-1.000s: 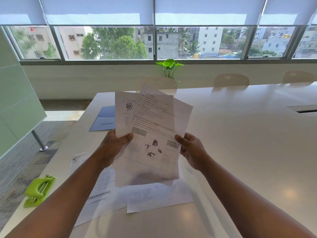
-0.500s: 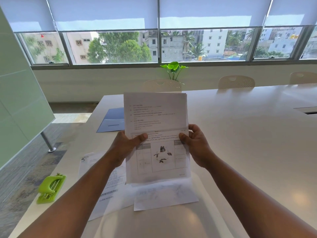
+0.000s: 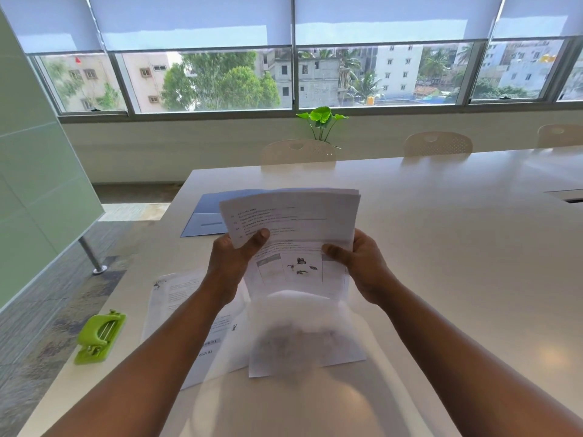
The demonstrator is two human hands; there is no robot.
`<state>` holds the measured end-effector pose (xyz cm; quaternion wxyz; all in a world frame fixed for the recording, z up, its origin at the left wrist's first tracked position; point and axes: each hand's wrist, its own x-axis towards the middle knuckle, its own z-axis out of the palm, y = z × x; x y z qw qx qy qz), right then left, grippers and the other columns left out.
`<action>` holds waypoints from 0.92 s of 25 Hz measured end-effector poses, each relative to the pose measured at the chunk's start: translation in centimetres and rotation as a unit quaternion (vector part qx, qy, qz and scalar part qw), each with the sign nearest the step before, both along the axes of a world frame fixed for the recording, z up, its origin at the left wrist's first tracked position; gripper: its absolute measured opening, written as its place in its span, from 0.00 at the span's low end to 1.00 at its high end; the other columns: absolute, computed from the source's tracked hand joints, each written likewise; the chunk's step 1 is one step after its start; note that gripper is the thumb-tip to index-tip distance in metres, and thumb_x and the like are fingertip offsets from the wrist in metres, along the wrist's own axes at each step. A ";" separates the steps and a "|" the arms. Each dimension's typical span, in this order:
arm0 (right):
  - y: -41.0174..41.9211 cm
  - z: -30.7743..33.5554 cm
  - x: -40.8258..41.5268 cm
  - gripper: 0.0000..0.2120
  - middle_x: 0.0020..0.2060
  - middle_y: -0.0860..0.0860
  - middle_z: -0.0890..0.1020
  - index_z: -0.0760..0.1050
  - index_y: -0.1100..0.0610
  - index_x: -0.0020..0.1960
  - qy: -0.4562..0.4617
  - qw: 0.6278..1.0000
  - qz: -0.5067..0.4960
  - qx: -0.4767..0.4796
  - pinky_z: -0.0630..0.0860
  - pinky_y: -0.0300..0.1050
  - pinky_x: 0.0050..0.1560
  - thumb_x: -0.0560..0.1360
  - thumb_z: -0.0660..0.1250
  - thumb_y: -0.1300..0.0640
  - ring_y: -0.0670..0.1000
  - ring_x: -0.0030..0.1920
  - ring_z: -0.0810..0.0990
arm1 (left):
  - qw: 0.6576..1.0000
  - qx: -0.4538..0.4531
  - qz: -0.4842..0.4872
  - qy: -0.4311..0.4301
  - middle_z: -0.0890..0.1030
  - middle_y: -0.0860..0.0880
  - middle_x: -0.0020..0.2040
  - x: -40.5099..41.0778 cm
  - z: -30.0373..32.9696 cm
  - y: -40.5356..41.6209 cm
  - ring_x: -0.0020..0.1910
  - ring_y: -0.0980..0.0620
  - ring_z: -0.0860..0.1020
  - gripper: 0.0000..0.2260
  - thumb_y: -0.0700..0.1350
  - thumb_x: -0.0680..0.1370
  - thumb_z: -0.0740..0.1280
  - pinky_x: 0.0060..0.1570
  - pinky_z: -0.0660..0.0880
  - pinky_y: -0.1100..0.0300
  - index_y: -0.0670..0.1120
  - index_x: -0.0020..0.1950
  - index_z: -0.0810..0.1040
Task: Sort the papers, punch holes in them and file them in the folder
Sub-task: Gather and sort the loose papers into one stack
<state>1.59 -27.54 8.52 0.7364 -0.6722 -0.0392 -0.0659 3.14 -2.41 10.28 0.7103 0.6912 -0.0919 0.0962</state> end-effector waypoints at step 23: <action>0.8 -1.6 -0.3 0.12 0.53 0.59 0.87 0.83 0.62 0.56 0.004 0.998 0.039 -0.052 0.79 0.68 0.60 0.73 0.73 0.62 0.64 0.54 0.86 | 0.996 -0.006 -0.082 0.028 0.86 0.45 0.54 -1.6 -0.5 0.6 0.53 0.43 0.85 0.16 0.47 0.78 0.71 0.47 0.83 0.54 0.44 0.64 0.80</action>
